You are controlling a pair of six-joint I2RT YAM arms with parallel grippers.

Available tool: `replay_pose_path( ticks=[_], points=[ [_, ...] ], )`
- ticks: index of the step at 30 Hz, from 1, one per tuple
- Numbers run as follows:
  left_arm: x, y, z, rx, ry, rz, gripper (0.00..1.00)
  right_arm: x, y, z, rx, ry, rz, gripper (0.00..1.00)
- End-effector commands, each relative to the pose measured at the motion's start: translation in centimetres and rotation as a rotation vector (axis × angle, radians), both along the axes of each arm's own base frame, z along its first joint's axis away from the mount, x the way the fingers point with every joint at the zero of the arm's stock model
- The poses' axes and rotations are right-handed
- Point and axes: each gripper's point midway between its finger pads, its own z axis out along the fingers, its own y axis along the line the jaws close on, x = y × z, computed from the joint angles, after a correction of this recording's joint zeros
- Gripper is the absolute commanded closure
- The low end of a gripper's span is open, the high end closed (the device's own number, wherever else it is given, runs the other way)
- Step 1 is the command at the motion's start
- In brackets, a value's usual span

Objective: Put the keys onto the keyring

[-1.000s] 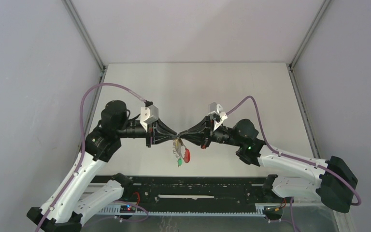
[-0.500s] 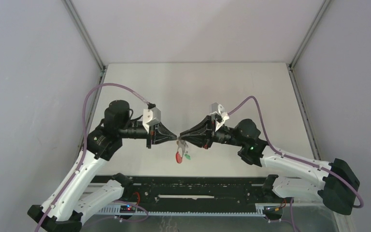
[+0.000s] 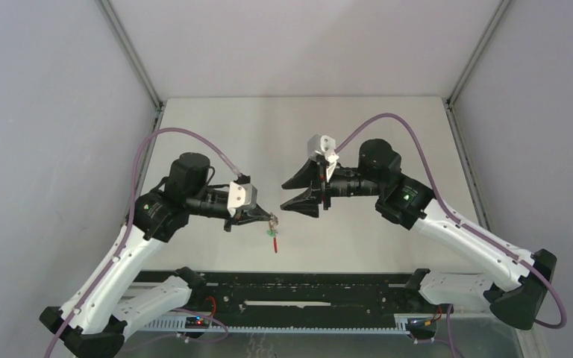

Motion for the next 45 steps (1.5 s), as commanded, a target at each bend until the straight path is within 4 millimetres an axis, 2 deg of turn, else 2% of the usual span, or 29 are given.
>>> replay_pose_path(
  ticks=[1,10,14,24,28,32,36,37,38,39,41,45],
  points=[
    [0.4,0.0,2.6,0.005,-0.182,-0.053,1.00,-1.5,-0.6,-3.6,-0.213,-0.032,0.094,0.41],
    [1.1,-0.1,2.9,0.040,-0.242,-0.051,1.00,-1.8,1.2,-3.9,-0.294,-0.101,0.101,0.47],
    [1.1,-0.1,3.0,0.040,-0.245,-0.047,1.00,-1.7,1.9,-4.1,-0.311,-0.109,0.099,0.55],
    [1.4,-0.4,3.8,0.001,-0.225,-0.009,1.00,-1.1,3.0,-4.6,-0.332,-0.100,0.082,0.66],
    [1.2,-0.5,4.2,-0.013,-0.217,-0.010,1.00,-0.7,3.5,-4.6,-0.333,-0.098,0.068,0.75],
    [1.0,-0.5,4.2,-0.018,-0.211,-0.012,1.00,-0.2,3.6,-4.5,-0.336,-0.104,0.030,1.00],
    [1.0,-0.4,3.7,-0.011,-0.202,-0.007,0.99,0.2,3.2,-3.9,-0.313,-0.121,-0.012,1.00],
    [1.0,-0.4,3.8,-0.016,-0.198,-0.001,0.92,0.2,2.9,-3.7,-0.301,-0.125,-0.020,1.00],
    [1.0,-0.4,4.0,-0.020,-0.196,0.010,0.78,0.3,2.8,-3.2,-0.270,-0.136,-0.030,1.00],
    [1.1,-0.3,4.2,-0.022,-0.196,0.021,0.71,0.3,2.5,-2.8,-0.241,-0.139,-0.039,1.00],
    [1.2,-0.1,4.4,-0.022,-0.201,0.043,0.67,0.0,2.0,-1.6,-0.156,-0.133,-0.033,1.00],
    [1.0,0.5,4.2,-0.018,-0.213,0.062,0.66,-1.0,0.4,0.8,0.064,-0.100,-0.005,1.00]
  ],
)
